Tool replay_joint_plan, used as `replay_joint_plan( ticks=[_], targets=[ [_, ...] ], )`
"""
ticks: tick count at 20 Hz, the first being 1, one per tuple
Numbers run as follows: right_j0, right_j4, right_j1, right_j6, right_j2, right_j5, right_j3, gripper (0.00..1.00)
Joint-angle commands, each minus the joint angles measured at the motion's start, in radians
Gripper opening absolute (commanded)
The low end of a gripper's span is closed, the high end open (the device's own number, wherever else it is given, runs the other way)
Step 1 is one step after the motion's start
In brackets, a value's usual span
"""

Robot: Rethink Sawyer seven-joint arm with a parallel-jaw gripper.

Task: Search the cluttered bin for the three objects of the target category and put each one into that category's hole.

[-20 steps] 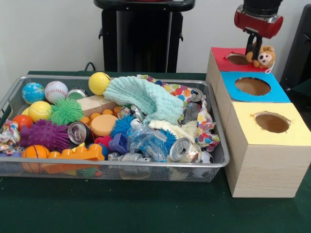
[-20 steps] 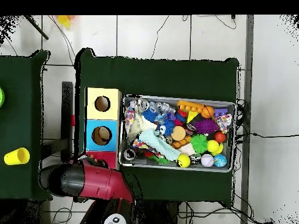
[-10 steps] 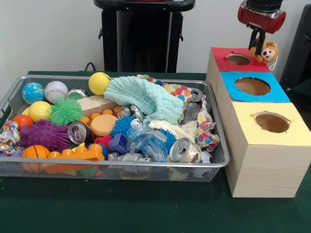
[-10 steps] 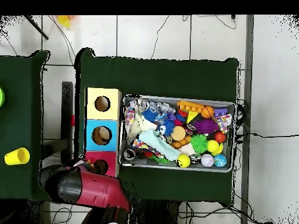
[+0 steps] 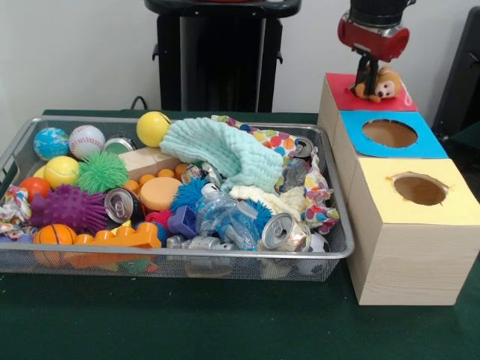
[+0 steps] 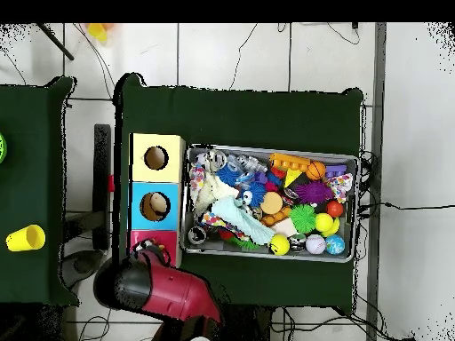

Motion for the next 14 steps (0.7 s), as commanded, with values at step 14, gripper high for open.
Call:
replay_joint_plan(
  ticks=[14],
  targets=[
    [0.009, 0.039, 0.146, 0.206, 0.061, -0.121, -0.023, 0.00]
  ],
)
